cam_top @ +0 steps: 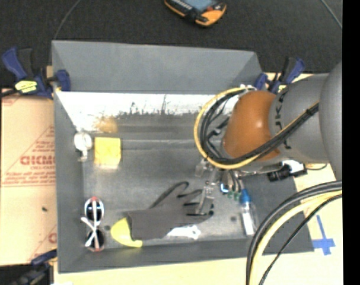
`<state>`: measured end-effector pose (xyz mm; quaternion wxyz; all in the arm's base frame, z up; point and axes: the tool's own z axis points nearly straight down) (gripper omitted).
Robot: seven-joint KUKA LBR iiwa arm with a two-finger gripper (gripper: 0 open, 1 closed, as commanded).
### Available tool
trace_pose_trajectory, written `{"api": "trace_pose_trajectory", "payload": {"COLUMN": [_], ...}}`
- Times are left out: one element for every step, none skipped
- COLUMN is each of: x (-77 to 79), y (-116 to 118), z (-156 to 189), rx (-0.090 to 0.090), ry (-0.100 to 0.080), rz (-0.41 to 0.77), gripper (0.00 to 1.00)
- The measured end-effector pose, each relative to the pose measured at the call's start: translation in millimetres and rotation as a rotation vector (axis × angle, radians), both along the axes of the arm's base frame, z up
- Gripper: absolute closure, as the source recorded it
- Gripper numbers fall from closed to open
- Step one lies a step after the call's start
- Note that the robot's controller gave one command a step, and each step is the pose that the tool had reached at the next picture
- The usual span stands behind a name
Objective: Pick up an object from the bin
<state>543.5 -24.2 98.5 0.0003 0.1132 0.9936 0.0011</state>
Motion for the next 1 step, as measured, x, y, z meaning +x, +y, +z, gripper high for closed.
{"api": "trace_pose_trajectory", "payload": {"x": [1.9], "y": [-12.8], "z": [-27.3], "rx": [-0.005], "ry": [-0.008], "rz": [0.098], "gripper": [0.00]}}
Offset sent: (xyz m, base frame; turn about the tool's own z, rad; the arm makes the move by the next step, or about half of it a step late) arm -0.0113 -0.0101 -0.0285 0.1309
